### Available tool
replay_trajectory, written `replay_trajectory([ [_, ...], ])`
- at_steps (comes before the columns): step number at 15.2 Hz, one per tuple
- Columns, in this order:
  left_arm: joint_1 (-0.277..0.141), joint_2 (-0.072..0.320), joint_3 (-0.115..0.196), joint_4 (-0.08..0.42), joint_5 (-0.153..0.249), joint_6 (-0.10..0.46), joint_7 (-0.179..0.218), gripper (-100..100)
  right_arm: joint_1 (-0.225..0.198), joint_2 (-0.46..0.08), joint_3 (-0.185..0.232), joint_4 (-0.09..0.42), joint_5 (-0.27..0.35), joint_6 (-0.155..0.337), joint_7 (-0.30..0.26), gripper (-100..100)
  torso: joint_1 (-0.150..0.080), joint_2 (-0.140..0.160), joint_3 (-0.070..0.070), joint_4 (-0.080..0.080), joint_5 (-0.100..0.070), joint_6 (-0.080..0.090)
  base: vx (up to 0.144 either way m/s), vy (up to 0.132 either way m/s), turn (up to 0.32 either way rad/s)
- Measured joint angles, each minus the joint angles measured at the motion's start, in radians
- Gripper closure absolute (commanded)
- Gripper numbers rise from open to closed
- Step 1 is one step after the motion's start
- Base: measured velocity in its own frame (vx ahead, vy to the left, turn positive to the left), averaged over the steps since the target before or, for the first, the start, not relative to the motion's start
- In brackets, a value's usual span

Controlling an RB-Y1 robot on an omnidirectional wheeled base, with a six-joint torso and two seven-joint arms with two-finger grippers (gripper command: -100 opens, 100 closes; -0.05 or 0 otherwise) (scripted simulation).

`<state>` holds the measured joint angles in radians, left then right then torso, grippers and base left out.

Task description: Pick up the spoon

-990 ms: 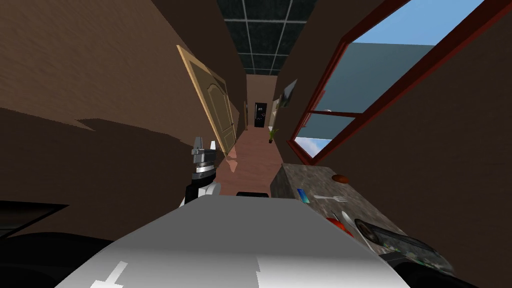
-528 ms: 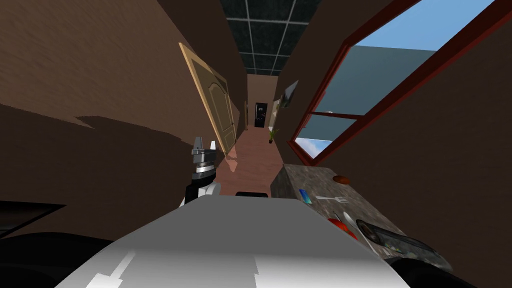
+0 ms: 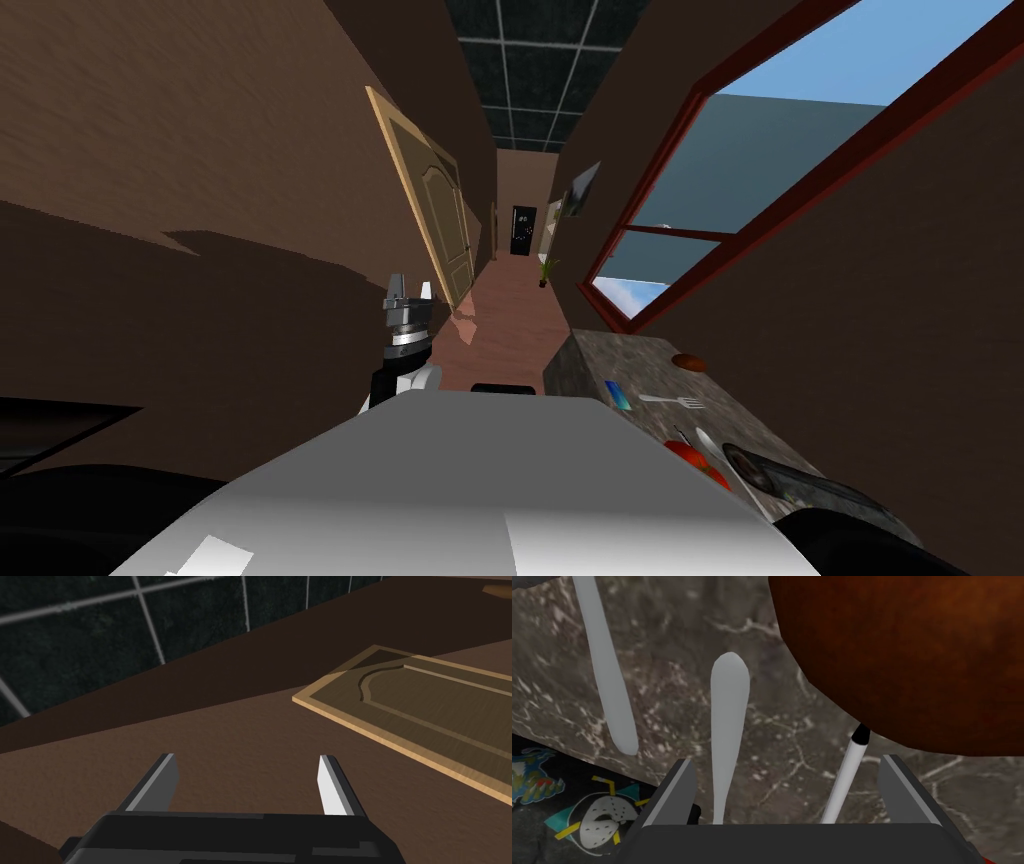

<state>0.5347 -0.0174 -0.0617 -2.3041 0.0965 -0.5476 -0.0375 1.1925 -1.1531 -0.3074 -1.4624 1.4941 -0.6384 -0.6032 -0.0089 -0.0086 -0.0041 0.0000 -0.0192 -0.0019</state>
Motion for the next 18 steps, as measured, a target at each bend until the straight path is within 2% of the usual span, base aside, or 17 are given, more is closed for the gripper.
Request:
replay_trajectory([
  [2,0.000,0.000,0.000,0.000,0.000,0.000,0.000,0,-0.011,0.000,0.007,0.042,-0.021,0.000,0.037,-100,-0.002,0.001,0.000,0.000,0.000,0.000,0.000,0.020,0.013],
  [5,0.000,0.000,0.000,0.000,0.000,0.000,0.000,0,-0.055,-0.017,0.039,0.106,-0.085,-0.015,0.098,-100,0.000,0.000,0.000,0.000,-0.002,0.000,0.007,0.051,0.014],
  [8,0.000,0.000,0.000,0.000,0.000,0.000,0.000,0,-0.072,-0.019,0.051,0.160,-0.122,-0.019,0.154,-100,-0.003,0.000,0.000,0.000,-0.002,0.000,0.003,0.025,0.006],
  [10,0.000,0.000,0.000,0.000,0.000,0.000,0.000,0,-0.106,-0.032,0.077,0.203,-0.165,-0.029,0.195,-100,0.000,0.000,0.000,0.001,-0.004,-0.001,0.004,0.063,0.018],
  [13,0.000,0.000,0.000,0.000,0.000,0.000,0.000,0,-0.130,-0.034,0.095,0.268,-0.217,-0.034,0.258,-100,-0.002,-0.001,0.000,0.001,-0.005,-0.001,0.009,0.035,0.008],
  [15,0.000,0.000,0.000,0.000,0.000,0.000,0.000,0,-0.164,-0.048,0.123,0.312,-0.259,-0.044,0.300,-100,0.000,-0.001,0.000,0.001,-0.005,-0.002,0.005,0.071,0.019],
  [18,0.000,0.000,0.000,0.000,0.000,0.000,0.000,0,-0.174,-0.056,0.135,0.359,-0.315,-0.045,0.354,-100,-0.002,-0.001,0.000,0.001,-0.006,-0.002,0.003,0.019,-0.001],
])
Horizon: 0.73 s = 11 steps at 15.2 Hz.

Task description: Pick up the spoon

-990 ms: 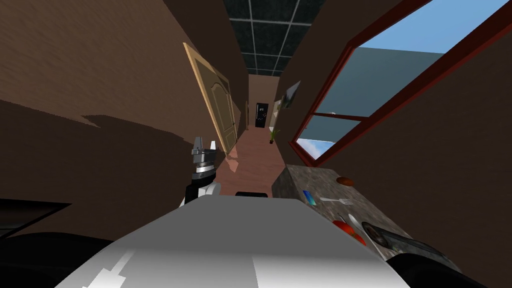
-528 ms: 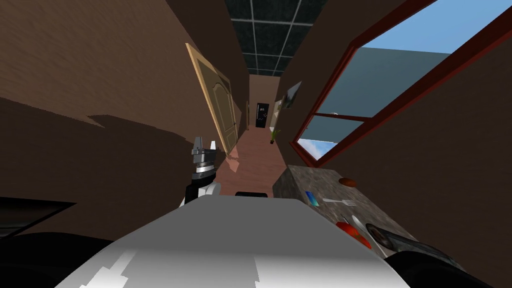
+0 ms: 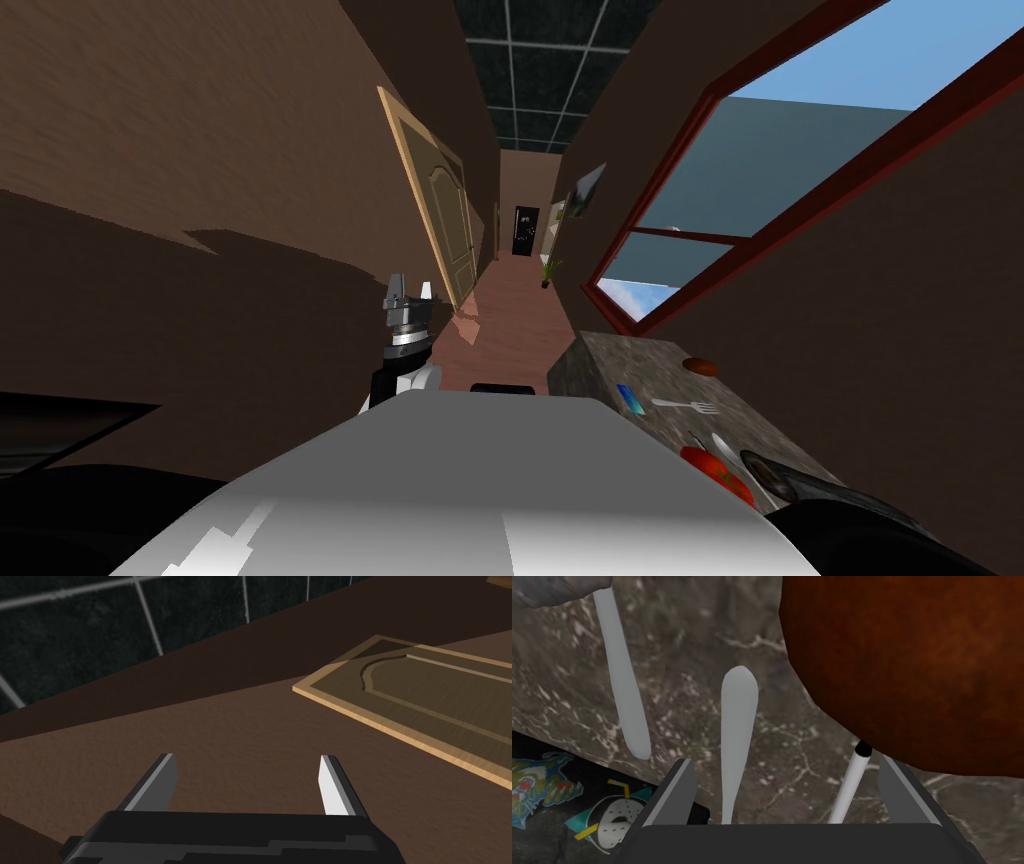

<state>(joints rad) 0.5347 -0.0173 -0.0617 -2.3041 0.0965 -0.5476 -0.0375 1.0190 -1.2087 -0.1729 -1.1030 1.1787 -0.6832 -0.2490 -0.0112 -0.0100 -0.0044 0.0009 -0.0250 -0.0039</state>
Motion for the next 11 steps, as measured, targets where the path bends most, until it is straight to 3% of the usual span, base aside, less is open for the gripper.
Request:
replay_trajectory([
  [1,0.000,0.000,0.000,0.000,0.000,0.000,0.000,0,-0.003,0.000,0.001,0.012,-0.007,-0.001,0.015,-100,-0.001,0.000,0.000,0.000,0.000,0.000,0.007,0.040,0.030],
  [4,0.000,0.000,0.000,0.000,0.000,0.000,0.000,0,-0.067,-0.014,0.045,0.085,-0.069,-0.021,0.076,-100,0.001,-0.001,-0.001,0.000,0.000,0.000,0.014,0.057,0.015],
  [6,0.000,0.000,0.000,0.000,0.000,0.000,0.000,0,-0.071,-0.015,0.047,0.126,-0.103,-0.024,0.120,-100,0.000,0.000,0.000,0.000,0.000,0.000,0.001,0.030,0.003],
  [8,0.000,0.000,0.000,0.000,0.000,0.000,0.000,0,-0.114,-0.029,0.080,0.177,-0.146,-0.036,0.165,-100,0.001,-0.001,0.000,0.000,0.000,-0.001,0.010,0.062,0.023],
  [11,0.000,0.000,0.000,0.000,0.000,0.000,0.000,0,-0.134,-0.035,0.094,0.239,-0.201,-0.039,0.224,-100,-0.001,0.000,0.000,0.000,0.000,0.000,0.003,0.017,-0.002],
])
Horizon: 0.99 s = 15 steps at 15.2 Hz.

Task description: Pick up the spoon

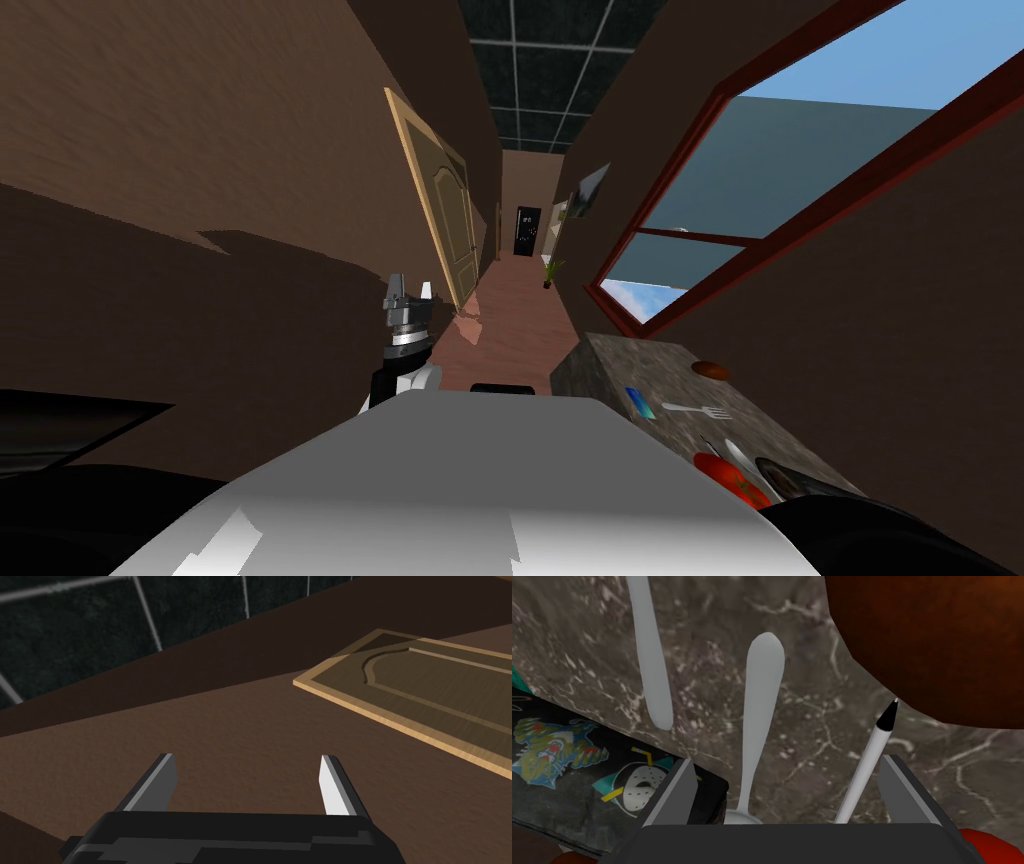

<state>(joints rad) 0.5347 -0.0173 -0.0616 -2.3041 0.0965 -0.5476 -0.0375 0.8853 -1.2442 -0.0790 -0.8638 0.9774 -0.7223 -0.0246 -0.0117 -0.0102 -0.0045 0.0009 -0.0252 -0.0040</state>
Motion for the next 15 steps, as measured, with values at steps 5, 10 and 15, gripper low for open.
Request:
replay_trajectory([
  [5,0.000,0.000,0.000,0.000,0.000,0.000,0.000,0,-0.049,-0.017,0.042,0.081,-0.090,-0.010,0.089,-100,0.001,0.000,0.000,0.000,0.000,0.000,0.005,0.047,0.012],
  [10,0.000,0.000,0.000,0.000,0.000,0.000,0.000,0,-0.062,-0.018,0.048,0.123,-0.107,-0.015,0.129,100,-0.002,0.000,0.000,0.000,-0.001,0.000,0.000,0.000,0.000],
  [15,0.000,0.000,0.000,0.000,0.000,0.000,0.000,0,-0.031,-0.003,0.019,0.089,-0.064,-0.006,0.097,100,-0.006,0.001,0.001,0.000,-0.001,0.000,-0.004,-0.041,-0.013],
])
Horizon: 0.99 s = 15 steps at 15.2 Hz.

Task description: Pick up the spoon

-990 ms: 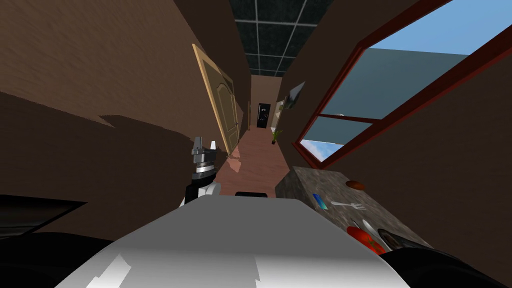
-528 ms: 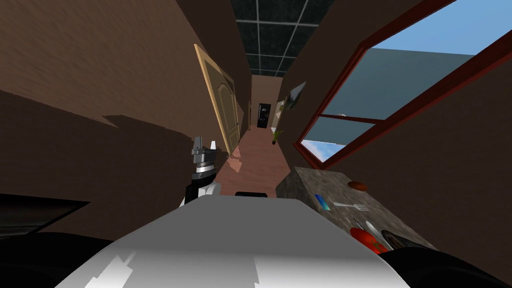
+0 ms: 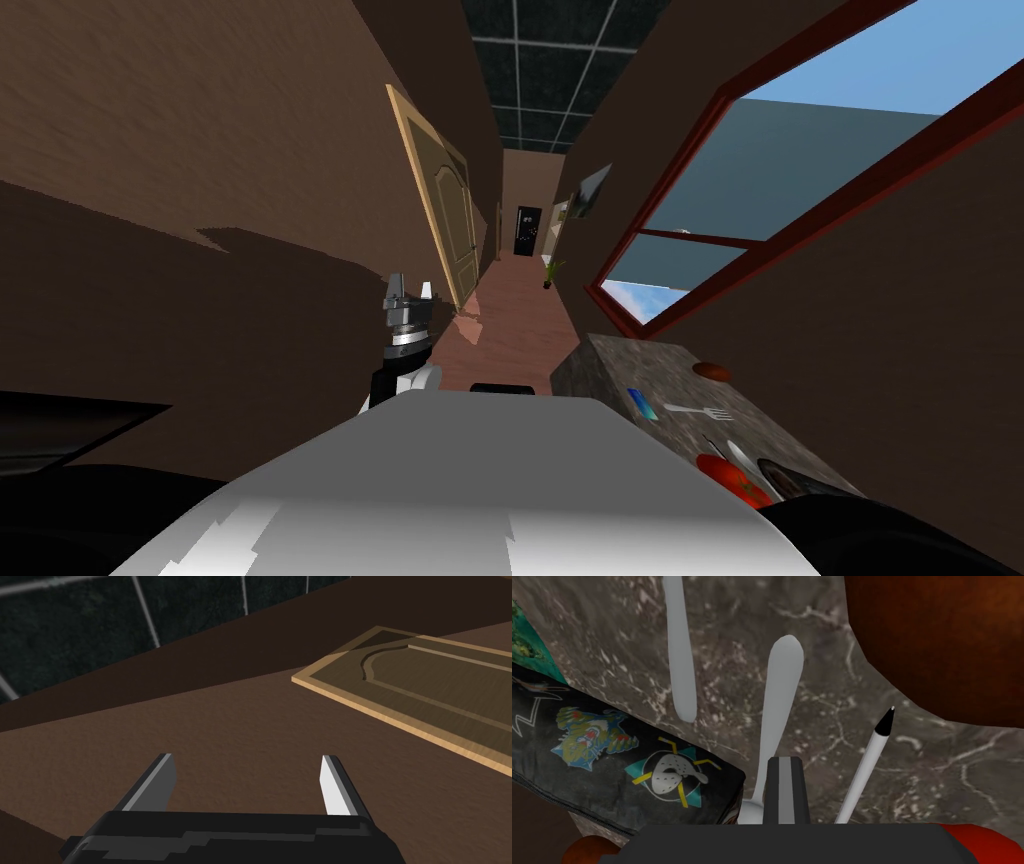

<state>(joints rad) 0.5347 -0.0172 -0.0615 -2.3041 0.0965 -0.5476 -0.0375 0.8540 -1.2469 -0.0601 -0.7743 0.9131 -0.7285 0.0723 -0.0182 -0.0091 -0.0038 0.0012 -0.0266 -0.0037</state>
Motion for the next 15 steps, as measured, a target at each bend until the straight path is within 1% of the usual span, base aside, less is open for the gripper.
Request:
replay_trajectory([
  [2,0.000,0.000,0.000,0.000,0.000,0.000,0.000,0,0.033,0.001,-0.017,-0.053,0.037,0.007,-0.044,100,0.000,0.000,0.000,0.000,0.000,-0.001,-0.007,-0.056,-0.003],
  [3,0.000,0.000,0.000,0.000,0.000,0.000,0.000,0,0.059,0.008,-0.036,-0.083,0.056,0.015,-0.066,100,0.000,0.000,0.000,0.000,0.000,0.000,-0.008,-0.079,-0.031],
  [4,0.000,0.000,0.000,0.000,0.000,0.000,0.000,0,0.077,0.015,-0.051,-0.107,0.079,0.021,-0.089,100,-0.001,0.000,0.000,0.000,0.000,0.000,-0.011,-0.063,-0.018],
  [7,0.000,0.000,0.000,0.000,0.000,0.000,0.000,0,0.087,0.022,-0.061,-0.163,0.140,0.021,-0.149,100,0.002,0.000,0.000,0.000,0.000,-0.001,-0.009,-0.034,-0.005],
  [9,0.000,0.000,0.000,0.000,0.000,0.000,0.000,0,0.124,0.034,-0.094,-0.200,0.182,0.029,-0.187,100,0.000,0.000,0.000,0.000,0.000,0.000,-0.009,-0.065,-0.023],
  [10,0.000,0.000,0.000,0.000,0.000,0.000,0.000,0,0.143,0.037,-0.104,-0.226,0.205,0.036,-0.209,100,0.000,0.000,0.000,0.000,0.000,0.000,-0.010,-0.038,0.001],
  [11,0.000,0.000,0.000,0.000,0.000,0.000,0.000,0,0.147,0.040,-0.106,-0.248,0.227,0.039,-0.230,100,0.001,0.000,0.000,0.000,0.000,-0.001,-0.006,-0.017,0.008],
  [13,0.000,0.000,0.000,0.000,0.000,0.000,0.000,0,0.156,0.041,-0.113,-0.286,0.246,0.038,-0.264,100,0.003,0.000,0.000,0.000,0.000,-0.001,-0.004,-0.016,-0.013],
  [15,0.000,0.000,0.000,0.000,0.000,0.000,0.000,0,0.198,0.053,-0.142,-0.335,0.287,0.052,-0.306,100,0.001,0.000,0.000,0.000,0.000,0.000,-0.009,-0.067,-0.025],
])
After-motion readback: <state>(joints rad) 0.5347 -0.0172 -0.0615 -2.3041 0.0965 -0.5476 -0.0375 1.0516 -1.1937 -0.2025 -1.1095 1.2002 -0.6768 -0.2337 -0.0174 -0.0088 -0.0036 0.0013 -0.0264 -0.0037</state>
